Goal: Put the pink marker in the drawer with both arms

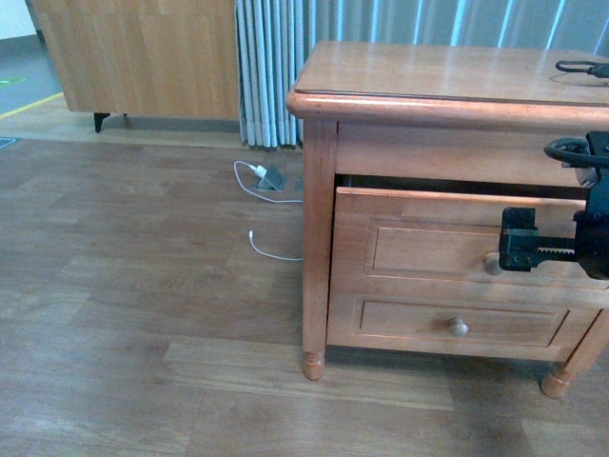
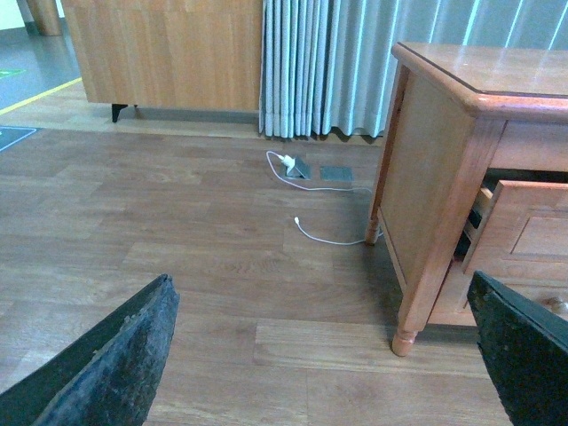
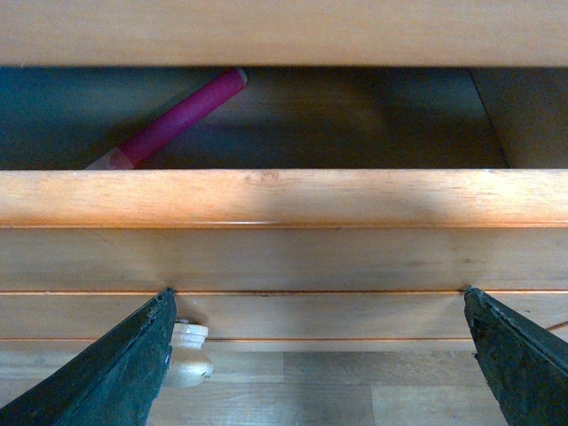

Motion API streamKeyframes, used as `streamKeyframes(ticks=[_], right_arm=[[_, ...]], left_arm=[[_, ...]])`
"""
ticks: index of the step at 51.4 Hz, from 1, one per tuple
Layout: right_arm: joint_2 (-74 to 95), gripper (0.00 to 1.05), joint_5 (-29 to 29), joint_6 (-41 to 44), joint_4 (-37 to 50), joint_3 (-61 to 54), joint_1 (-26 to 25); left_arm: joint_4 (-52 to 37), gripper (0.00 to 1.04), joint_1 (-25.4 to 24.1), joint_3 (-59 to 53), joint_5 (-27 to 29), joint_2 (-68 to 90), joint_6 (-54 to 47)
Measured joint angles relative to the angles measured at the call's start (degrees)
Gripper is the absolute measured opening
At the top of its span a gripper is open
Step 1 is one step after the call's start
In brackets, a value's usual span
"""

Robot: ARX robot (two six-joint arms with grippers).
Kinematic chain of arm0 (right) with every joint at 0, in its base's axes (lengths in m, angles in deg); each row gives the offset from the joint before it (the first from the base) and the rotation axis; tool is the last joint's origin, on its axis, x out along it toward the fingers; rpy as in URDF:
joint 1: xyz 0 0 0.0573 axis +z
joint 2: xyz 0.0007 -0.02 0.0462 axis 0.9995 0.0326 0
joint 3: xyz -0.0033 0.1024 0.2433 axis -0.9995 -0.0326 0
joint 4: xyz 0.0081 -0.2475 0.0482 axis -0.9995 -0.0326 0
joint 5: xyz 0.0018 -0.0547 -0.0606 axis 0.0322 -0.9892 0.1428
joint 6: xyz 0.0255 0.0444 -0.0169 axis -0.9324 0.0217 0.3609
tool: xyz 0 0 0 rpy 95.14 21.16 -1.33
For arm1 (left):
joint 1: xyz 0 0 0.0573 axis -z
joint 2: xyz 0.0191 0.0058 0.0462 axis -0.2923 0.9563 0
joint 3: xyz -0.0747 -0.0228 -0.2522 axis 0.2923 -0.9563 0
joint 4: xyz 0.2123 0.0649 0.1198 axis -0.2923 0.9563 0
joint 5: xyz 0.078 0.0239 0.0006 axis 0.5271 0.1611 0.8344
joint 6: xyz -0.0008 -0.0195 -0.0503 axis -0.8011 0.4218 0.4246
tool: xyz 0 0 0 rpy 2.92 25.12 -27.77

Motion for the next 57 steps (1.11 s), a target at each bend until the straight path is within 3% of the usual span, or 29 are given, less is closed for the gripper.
streamKeyframes(ticks=[19, 57], right_arm=[[6.1, 0.96, -0.7, -2.0, 4.7, 5.8, 0.1], [8.6, 0.96, -1.0, -2.0, 9.2, 6.7, 0.0]], left_arm=[[0.0, 0.99, 0.0, 0.0, 0.0, 0.0, 0.0], [0.0, 0.99, 0.0, 0.0, 0.0, 0.0, 0.0]])
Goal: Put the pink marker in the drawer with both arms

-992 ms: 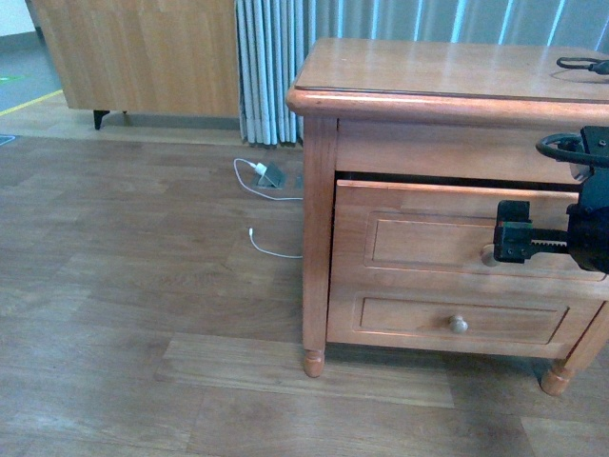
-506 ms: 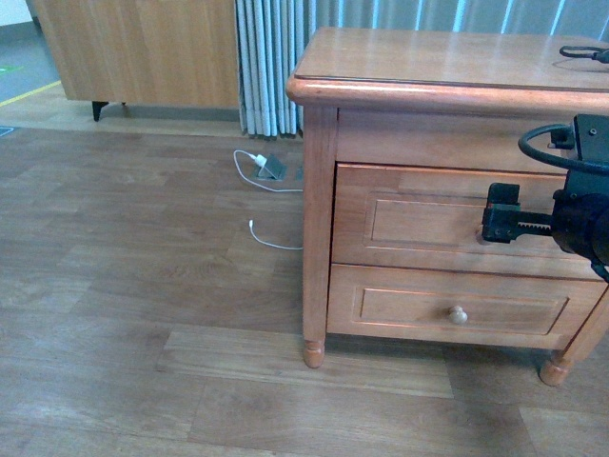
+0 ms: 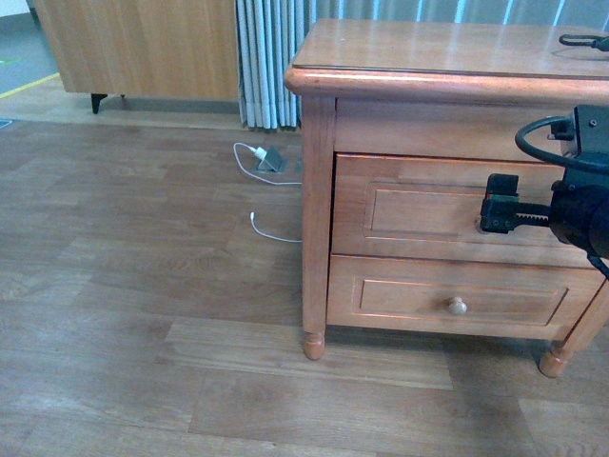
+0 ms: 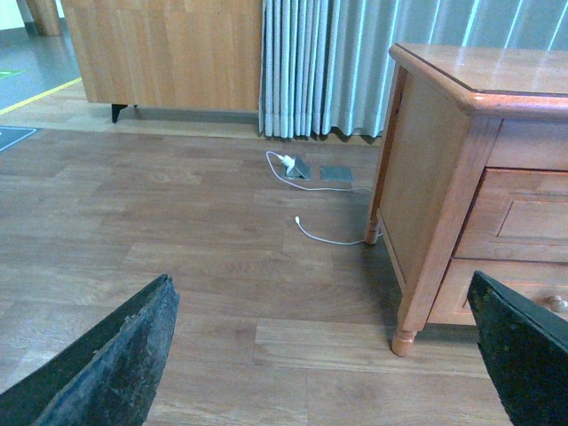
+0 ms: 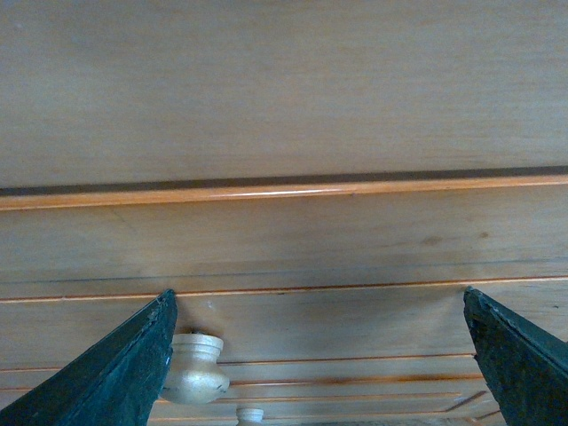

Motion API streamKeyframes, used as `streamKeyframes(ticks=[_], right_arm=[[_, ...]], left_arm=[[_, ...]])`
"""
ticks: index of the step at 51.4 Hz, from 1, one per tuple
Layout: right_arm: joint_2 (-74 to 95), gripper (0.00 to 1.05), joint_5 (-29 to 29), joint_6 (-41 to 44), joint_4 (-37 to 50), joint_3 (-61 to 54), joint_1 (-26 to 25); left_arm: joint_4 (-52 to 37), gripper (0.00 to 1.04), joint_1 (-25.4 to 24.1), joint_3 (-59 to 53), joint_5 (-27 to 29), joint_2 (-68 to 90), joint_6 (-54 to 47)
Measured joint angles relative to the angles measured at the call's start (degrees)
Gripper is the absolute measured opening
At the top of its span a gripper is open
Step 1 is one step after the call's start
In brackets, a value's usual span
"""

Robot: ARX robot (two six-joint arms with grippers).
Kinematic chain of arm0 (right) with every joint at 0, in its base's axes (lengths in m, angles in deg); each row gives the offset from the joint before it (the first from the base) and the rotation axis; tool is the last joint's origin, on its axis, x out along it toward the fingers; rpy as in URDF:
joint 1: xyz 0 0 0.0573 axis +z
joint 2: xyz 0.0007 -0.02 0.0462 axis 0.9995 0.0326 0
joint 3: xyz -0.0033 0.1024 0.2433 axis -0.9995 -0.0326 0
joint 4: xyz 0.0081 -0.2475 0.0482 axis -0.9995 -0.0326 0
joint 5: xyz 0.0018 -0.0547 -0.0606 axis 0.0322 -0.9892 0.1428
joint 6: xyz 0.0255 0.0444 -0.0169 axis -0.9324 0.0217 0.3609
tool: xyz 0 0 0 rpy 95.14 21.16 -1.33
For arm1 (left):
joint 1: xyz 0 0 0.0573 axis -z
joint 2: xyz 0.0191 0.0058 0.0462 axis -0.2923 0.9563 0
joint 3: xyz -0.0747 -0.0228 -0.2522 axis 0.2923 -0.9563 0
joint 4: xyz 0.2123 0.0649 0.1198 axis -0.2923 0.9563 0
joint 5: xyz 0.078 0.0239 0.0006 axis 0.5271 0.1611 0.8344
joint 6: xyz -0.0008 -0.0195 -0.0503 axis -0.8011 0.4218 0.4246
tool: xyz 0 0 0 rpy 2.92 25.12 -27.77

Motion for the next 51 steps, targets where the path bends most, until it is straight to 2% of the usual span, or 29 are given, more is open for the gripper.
streamKeyframes(ticks=[15, 29, 40, 51], right_arm=[[-7.2, 0.96, 1.2, -0.9, -3.2, -7.0, -0.3], [-24.4, 0.96, 7.0, -1.8, -9.6, -20.4, -1.0], [-43.5, 0.96, 12.9, -2.1, -19.5, -30.6, -4.8], [-66.2, 0.96, 21.4, -1.9, -35.5, -37.8, -10.3]], left_arm=[[0.0, 0.99, 0.0, 0.0, 0.0, 0.0, 0.0], [0.0, 0.99, 0.0, 0.0, 0.0, 0.0, 0.0], [0.0, 0.99, 0.0, 0.0, 0.0, 0.0, 0.0], [0.0, 0.99, 0.0, 0.0, 0.0, 0.0, 0.0]])
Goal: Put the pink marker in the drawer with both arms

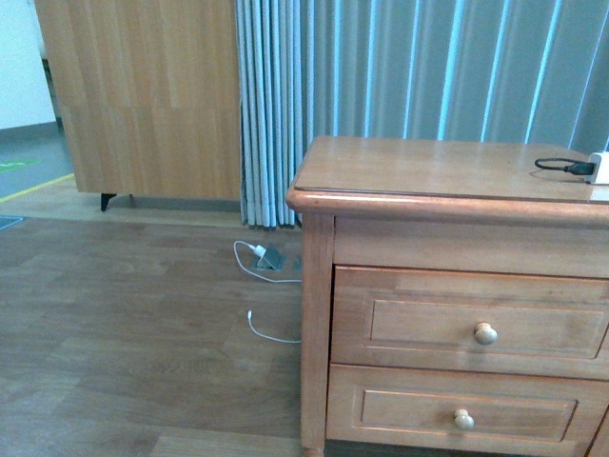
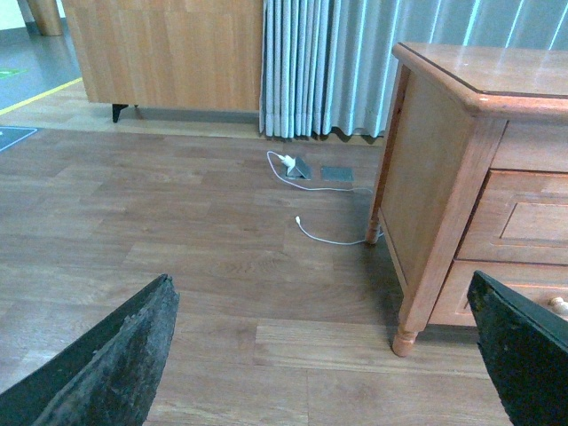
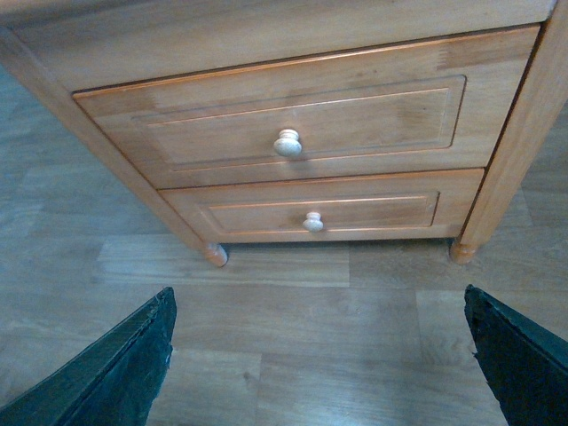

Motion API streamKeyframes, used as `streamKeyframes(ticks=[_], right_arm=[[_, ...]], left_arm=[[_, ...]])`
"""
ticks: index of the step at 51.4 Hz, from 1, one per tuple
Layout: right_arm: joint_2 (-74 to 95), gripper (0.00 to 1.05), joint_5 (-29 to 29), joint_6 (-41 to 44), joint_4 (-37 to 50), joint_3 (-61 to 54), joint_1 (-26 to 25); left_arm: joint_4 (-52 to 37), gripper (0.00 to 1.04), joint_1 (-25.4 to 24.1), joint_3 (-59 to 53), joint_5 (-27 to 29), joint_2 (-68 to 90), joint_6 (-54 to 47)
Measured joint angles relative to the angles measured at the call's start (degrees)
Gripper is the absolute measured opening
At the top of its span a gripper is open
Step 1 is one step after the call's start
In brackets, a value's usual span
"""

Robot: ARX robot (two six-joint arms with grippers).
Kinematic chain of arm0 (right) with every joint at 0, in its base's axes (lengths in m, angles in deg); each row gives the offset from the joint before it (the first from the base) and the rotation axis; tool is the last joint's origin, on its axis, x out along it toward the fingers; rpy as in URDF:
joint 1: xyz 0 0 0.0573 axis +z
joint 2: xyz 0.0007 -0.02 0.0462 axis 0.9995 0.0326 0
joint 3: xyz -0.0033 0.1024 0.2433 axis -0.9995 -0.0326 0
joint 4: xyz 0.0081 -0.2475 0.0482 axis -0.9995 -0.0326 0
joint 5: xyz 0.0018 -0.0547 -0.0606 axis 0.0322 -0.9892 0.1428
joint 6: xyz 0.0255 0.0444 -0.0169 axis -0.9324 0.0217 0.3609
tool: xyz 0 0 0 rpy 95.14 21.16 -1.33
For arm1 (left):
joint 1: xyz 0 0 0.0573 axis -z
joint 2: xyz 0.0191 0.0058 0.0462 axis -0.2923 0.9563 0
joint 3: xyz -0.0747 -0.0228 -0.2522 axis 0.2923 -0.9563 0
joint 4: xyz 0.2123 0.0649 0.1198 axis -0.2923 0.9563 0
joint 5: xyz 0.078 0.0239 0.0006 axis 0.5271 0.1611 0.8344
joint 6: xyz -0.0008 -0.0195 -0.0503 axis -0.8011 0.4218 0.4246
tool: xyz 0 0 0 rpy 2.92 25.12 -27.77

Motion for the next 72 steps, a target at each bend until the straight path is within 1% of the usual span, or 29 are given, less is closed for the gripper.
streamKeyframes(ticks=[8, 13, 17, 26, 31, 34, 44, 45, 47, 49, 51, 52, 54, 56, 65, 72], right_arm=[[-16.4, 0.96, 6.6, 1.0, -12.5, -2.7, -5.7], [-24.2, 0.96, 9.5, 1.3, -17.7, -3.9, -8.8], [-27.4, 0.96, 9.6, 1.3, -18.5, -4.2, -10.2], [-27.6, 0.96, 9.2, 1.5, -18.2, -4.5, -10.4], [-31.3, 0.8, -0.7, 4.2, -0.4, -11.8, -7.3], [-33.4, 0.69, -3.5, 5.0, 5.0, -14.2, -5.6], [-38.3, 0.33, -7.7, 6.1, 4.5, -17.4, -1.0], [-38.5, 0.32, -7.9, 6.1, 4.3, -17.5, -0.8], [-39.8, 0.21, -9.0, 6.2, 3.6, -18.2, 0.2], [-40.7, 0.14, -9.5, 6.3, 3.2, -18.4, 0.8], [-42.2, 0.03, -14.2, 6.3, 2.3, -18.8, 3.9], [-42.6, 0.01, -15.3, 6.5, 2.0, -18.9, 5.1], [-43.8, 0.01, -15.9, 6.5, 1.3, -19.4, 7.4], [-44.3, 0.01, -15.9, 6.5, 1.0, -19.6, 7.7], [-47.1, 0.01, -16.4, 6.5, -1.0, -20.6, 8.0], [-49.4, 0.01, -16.4, 6.5, -0.9, -22.4, 8.0]], left_arm=[[0.0, 0.99, 0.0, 0.0, 0.0, 0.0, 0.0], [0.0, 0.99, 0.0, 0.0, 0.0, 0.0, 0.0], [0.0, 0.99, 0.0, 0.0, 0.0, 0.0, 0.0], [0.0, 0.99, 0.0, 0.0, 0.0, 0.0, 0.0], [0.0, 0.99, 0.0, 0.0, 0.0, 0.0, 0.0], [0.0, 0.99, 0.0, 0.0, 0.0, 0.0, 0.0], [0.0, 0.99, 0.0, 0.0, 0.0, 0.0, 0.0], [0.0, 0.99, 0.0, 0.0, 0.0, 0.0, 0.0], [0.0, 0.99, 0.0, 0.0, 0.0, 0.0, 0.0], [0.0, 0.99, 0.0, 0.0, 0.0, 0.0, 0.0], [0.0, 0.99, 0.0, 0.0, 0.0, 0.0, 0.0], [0.0, 0.99, 0.0, 0.0, 0.0, 0.0, 0.0], [0.0, 0.99, 0.0, 0.0, 0.0, 0.0, 0.0], [0.0, 0.99, 0.0, 0.0, 0.0, 0.0, 0.0], [0.0, 0.99, 0.0, 0.0, 0.0, 0.0, 0.0], [0.0, 0.99, 0.0, 0.0, 0.0, 0.0, 0.0]])
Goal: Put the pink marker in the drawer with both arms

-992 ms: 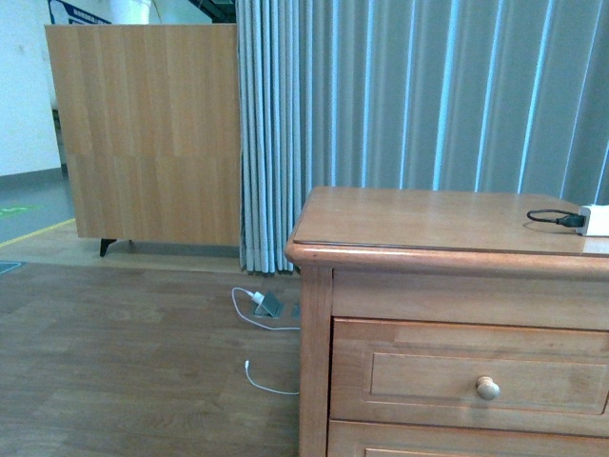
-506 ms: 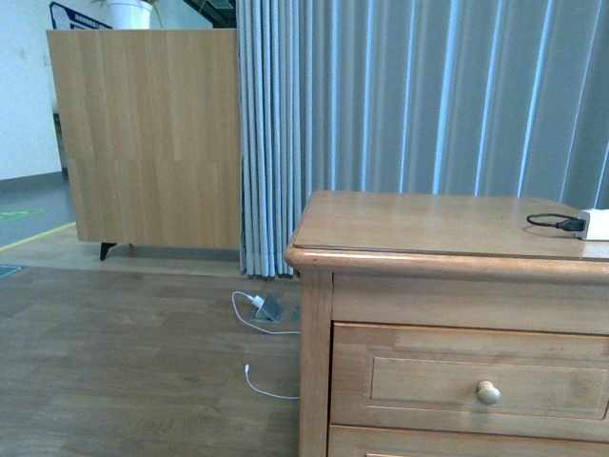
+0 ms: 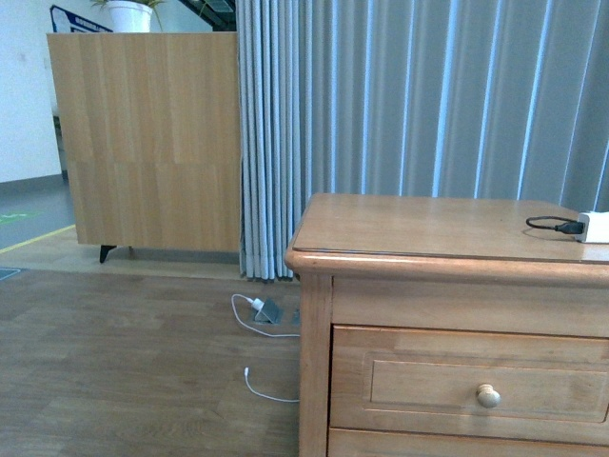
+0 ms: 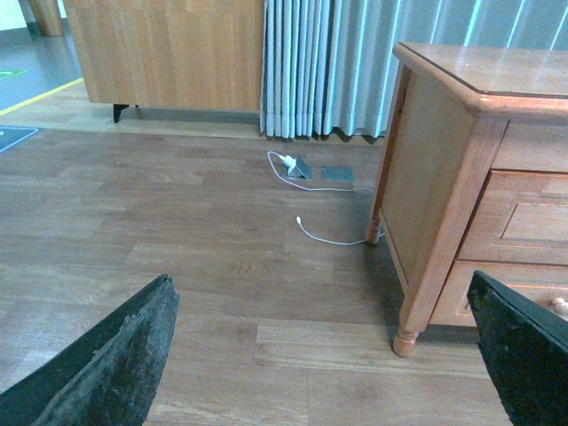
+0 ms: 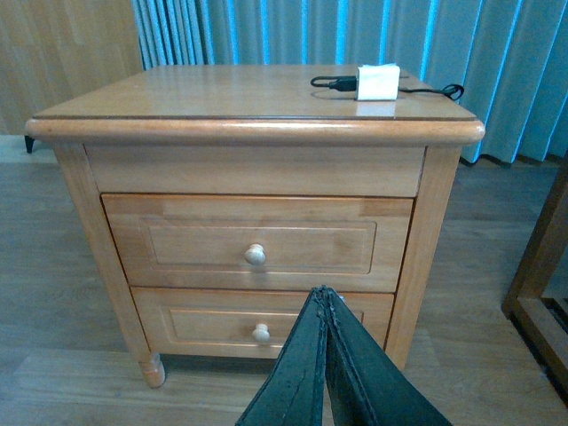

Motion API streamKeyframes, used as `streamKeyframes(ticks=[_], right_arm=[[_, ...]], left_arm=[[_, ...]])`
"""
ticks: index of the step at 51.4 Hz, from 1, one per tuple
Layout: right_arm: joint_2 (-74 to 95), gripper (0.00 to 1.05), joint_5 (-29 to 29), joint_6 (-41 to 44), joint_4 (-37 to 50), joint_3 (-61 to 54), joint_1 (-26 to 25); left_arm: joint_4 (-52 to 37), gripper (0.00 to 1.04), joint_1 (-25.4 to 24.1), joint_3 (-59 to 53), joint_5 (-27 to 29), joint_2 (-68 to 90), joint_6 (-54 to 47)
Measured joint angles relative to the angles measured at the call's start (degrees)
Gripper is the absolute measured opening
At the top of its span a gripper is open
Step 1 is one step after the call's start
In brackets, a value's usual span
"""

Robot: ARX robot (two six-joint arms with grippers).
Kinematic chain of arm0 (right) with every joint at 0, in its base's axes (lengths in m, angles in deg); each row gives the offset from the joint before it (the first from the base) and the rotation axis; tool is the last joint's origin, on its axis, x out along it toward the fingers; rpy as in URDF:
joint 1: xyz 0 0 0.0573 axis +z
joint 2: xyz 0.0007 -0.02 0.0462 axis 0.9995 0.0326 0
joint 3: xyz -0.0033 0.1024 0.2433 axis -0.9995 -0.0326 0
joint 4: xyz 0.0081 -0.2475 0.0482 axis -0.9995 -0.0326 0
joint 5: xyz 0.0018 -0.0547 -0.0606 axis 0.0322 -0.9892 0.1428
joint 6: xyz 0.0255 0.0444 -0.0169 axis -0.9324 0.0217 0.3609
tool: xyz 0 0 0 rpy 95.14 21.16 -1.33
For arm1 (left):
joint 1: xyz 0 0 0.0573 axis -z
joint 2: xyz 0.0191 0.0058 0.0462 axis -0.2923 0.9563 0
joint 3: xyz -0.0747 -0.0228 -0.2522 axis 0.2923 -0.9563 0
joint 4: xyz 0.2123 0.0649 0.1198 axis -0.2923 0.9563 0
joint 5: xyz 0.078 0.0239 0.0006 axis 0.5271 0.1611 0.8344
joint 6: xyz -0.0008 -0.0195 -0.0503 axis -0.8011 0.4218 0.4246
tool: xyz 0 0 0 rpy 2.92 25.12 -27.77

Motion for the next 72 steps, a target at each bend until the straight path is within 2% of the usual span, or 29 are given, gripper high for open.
streamKeyframes(ticks=[8, 14, 38, 51, 56, 63, 72], right_arm=[[-2.2, 0.01, 0.0, 0.0, -2.0, 0.0, 0.0], [-10.1, 0.01, 0.0, 0.0, -11.6, 0.1, 0.0], [-11.8, 0.02, 0.0, 0.1, -12.0, 0.1, 0.0], [-11.8, 0.48, 0.0, 0.1, -12.0, 0.1, 0.0], [-11.8, 0.72, 0.0, 0.1, -12.0, 0.1, 0.0], [-11.8, 0.98, 0.0, 0.1, -12.0, 0.1, 0.0], [-11.8, 0.96, 0.0, 0.1, -12.0, 0.1, 0.0]], left_arm=[[0.0, 0.99, 0.0, 0.0, 0.0, 0.0, 0.0], [0.0, 0.99, 0.0, 0.0, 0.0, 0.0, 0.0], [0.0, 0.99, 0.0, 0.0, 0.0, 0.0, 0.0], [0.0, 0.99, 0.0, 0.0, 0.0, 0.0, 0.0], [0.0, 0.99, 0.0, 0.0, 0.0, 0.0, 0.0], [0.0, 0.99, 0.0, 0.0, 0.0, 0.0, 0.0], [0.0, 0.99, 0.0, 0.0, 0.0, 0.0, 0.0]])
